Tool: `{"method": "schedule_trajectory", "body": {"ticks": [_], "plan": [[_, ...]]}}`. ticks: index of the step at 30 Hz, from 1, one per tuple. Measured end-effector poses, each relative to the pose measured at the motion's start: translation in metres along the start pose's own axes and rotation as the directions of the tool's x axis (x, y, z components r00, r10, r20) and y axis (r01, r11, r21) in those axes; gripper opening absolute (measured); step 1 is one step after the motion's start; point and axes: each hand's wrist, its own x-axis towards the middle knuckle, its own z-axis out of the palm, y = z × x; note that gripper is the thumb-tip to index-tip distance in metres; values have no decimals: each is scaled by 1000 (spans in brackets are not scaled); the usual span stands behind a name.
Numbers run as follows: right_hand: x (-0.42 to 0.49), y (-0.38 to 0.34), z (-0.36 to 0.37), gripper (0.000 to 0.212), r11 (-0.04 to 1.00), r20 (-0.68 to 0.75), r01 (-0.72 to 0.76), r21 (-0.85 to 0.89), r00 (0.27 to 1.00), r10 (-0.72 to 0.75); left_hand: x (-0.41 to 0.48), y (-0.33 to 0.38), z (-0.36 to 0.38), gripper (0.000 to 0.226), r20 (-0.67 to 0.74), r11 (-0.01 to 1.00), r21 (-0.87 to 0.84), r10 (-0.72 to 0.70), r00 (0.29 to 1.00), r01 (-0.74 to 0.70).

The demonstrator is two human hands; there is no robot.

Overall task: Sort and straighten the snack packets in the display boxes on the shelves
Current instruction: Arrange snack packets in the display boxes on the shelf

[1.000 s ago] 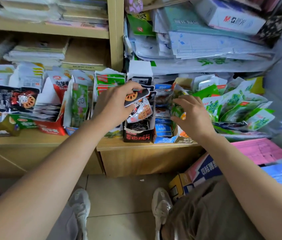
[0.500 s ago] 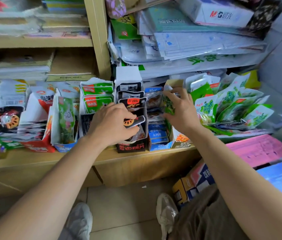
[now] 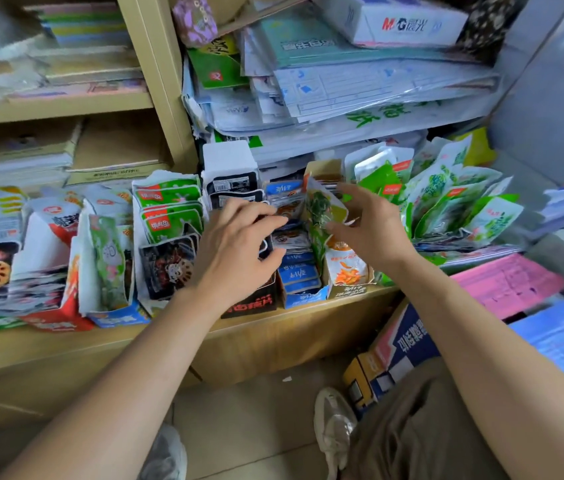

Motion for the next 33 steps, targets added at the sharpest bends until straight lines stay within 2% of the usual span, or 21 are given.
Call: {"method": "schedule_trajectory", "body": {"ticks": [2,4,5,7,9,14,17,19,21,22,25,26,28,31,33], "plan": [[2,1,6,49,1000,38,1,12,999,-1,5,8,5,50,47,1000,-13,-1,999,2],[2,-1,9,20,999,33,10,37,999,-11,8,13,11,51,118,1000,-10,-6,993,7],[1,-3,7,13,998,18,13,59,1000,-14,9,15,13,49,155,1000,5,-5,988,4],[1,-4,4,10,992,-10,10,125,1000,-9,10,14,15,38,196,1000,23,7,981,-12],[0,-6,-1,5,962,-36,3,275,999,7,10,10,14,32,212,1000,0,15,977,-16],[-3,-10,-16,3,809,-114,11,588,991,69,5,-2,5,33,266,991,-132,35,963,0],[-5,-11,-29,12,701,-166,27,713,977,131,2,-4,-3,32,199,964,-259,0,980,52],[-5,-11,-35,8,646,-199,47,762,966,163,1,-2,-8,33,101,932,-347,-73,992,104],[-6,-13,-38,9,578,-179,41,815,967,182,1,4,-14,39,39,863,-470,-190,981,186],[-7,-16,-37,10,538,-154,26,843,969,194,1,8,-18,44,54,801,-548,-253,966,240],[-9,-26,-31,18,384,-44,-41,923,977,210,-1,21,-27,53,223,497,-773,-369,902,394],[-10,-31,-27,19,331,0,-73,941,977,213,-4,25,-28,51,267,395,-818,-385,884,419],[-13,-42,-20,15,282,77,-141,949,971,228,-10,32,-28,40,299,255,-865,-429,853,431],[-18,-52,-9,21,328,150,-218,919,964,219,-15,30,-32,19,259,148,-905,-549,794,398],[-20,-53,-2,19,440,170,-236,867,968,186,-18,23,-36,11,201,155,-915,-628,752,374]]}}
